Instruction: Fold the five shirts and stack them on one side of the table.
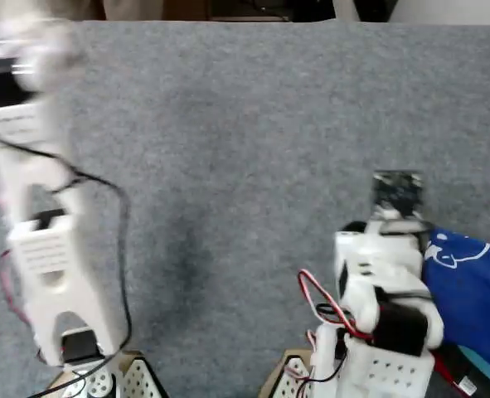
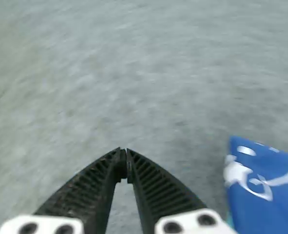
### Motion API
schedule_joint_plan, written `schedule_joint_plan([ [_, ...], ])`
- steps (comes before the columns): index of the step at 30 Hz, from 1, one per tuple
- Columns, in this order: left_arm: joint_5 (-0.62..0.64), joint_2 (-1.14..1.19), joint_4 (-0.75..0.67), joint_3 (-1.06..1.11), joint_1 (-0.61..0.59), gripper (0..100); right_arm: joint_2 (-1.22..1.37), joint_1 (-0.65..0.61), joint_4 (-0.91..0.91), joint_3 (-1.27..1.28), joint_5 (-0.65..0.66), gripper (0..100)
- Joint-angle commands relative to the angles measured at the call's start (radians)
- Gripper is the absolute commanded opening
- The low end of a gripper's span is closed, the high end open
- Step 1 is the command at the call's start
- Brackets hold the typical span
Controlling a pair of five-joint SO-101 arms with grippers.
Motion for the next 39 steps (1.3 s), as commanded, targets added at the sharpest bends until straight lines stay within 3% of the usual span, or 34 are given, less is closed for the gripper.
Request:
schedule_joint_plan([
  [1,-0.044,0.018,0.012,0.026,-0.281,2,0.117,-0.084,0.005,-0.102,-0.012,0.4],
  [7,-0.146,0.153,0.009,0.074,-0.577,2,0.341,-0.209,-0.037,-0.269,-0.012,0.5],
  [11,-0.178,0.242,-0.071,0.074,-0.678,3,0.499,-0.298,-0.058,-0.364,-0.063,0.5],
  [17,-0.173,0.317,-0.244,0.081,-0.773,14,0.742,-0.398,-0.054,-0.547,-0.147,0.5],
  [25,-0.239,0.512,-0.494,0.115,-0.787,14,0.868,-0.486,-0.054,-0.661,-0.166,0.5],
  [30,-0.278,0.615,-0.568,0.115,-0.763,2,0.868,-0.481,-0.051,-0.656,-0.166,0.5],
  [35,-0.273,0.674,-0.522,0.095,-0.753,2,0.868,-0.481,-0.046,-0.656,-0.166,0.5],
  [39,-0.256,0.656,-0.367,-0.055,-0.736,2,0.868,-0.481,0.002,-0.656,-0.166,0.5],
])
